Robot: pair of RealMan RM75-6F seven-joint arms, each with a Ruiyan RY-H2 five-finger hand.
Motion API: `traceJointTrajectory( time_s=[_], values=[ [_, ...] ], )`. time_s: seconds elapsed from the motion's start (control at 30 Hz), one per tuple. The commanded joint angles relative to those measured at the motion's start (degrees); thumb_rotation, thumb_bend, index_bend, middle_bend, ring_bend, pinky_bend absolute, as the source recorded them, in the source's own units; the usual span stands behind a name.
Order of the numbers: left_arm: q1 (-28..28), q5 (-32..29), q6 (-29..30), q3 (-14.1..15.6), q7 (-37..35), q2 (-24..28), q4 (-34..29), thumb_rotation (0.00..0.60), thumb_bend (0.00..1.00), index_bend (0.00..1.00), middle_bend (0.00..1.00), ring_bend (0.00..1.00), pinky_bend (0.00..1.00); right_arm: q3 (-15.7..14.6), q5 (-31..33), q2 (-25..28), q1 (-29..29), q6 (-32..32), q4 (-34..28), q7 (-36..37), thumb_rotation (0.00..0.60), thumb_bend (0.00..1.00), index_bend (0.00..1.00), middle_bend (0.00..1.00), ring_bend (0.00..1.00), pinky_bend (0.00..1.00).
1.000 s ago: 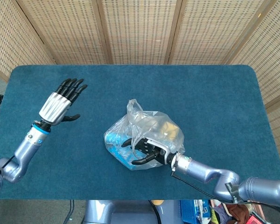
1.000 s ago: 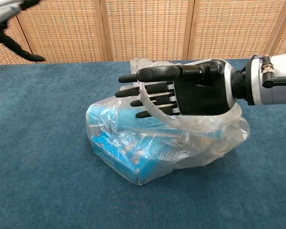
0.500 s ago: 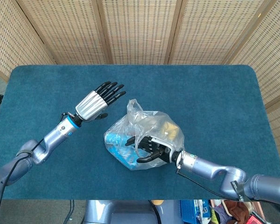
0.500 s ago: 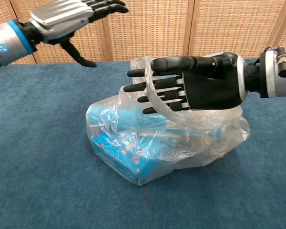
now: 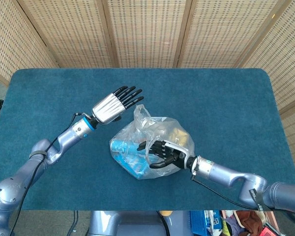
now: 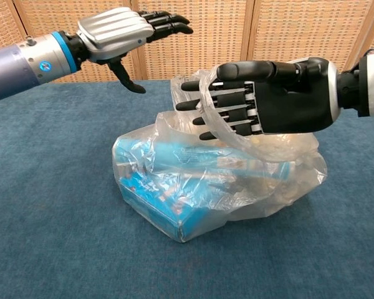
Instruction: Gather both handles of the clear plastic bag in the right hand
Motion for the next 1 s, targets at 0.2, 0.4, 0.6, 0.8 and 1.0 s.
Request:
traceJointTrajectory(
  time_s=[0.2, 0.4, 0.6, 0.8, 1.0],
  values=[
    [-2.7, -1.3, -1.1, 1.4, -1.4, -5.7, 7.3, 0.6, 0.15, 0.04, 0.0, 0.06, 0.17, -0.9, 0.6, 0.9, 0.4, 0.8, 0.1, 0.4, 0.6, 0.03, 0.23, 0.23, 0.02, 0.0],
    [-3.7, -2.6, -3.0, 1.7, -2.3, -8.7, 10.7, 0.6, 0.22, 0.04, 0.0, 0.06, 0.19, -1.2, 1.0, 1.0, 0.6, 1.0, 0.2, 0.1, 0.6, 0.03, 0.23, 0.23, 0.02, 0.0],
    [-5.1, -5.5, -5.3, 0.5, -4.0, -12.1, 13.4, 0.6, 0.29, 0.05, 0.0, 0.06, 0.19, -1.3, 1.6, 1.1, 1.0, 0.9, 0.3, -0.1, 0.6, 0.03, 0.23, 0.23, 0.02, 0.0],
    [-6.6, -7.4, -6.8, -0.1, -4.5, -14.8, 15.3, 0.6, 0.33, 0.13, 0.01, 0.08, 0.2, -1.3, 2.2, 1.2, 1.1, 1.0, 0.6, 0.1, 0.6, 0.03, 0.23, 0.23, 0.02, 0.0],
    [-7.4, -8.8, -8.0, -0.2, -4.4, -16.9, 16.5, 0.6, 0.37, 0.33, 0.23, 0.15, 0.25, -1.3, 2.6, 1.6, 1.1, 1.1, 0.7, 0.3, 0.6, 0.03, 0.23, 0.23, 0.02, 0.0]
  ],
)
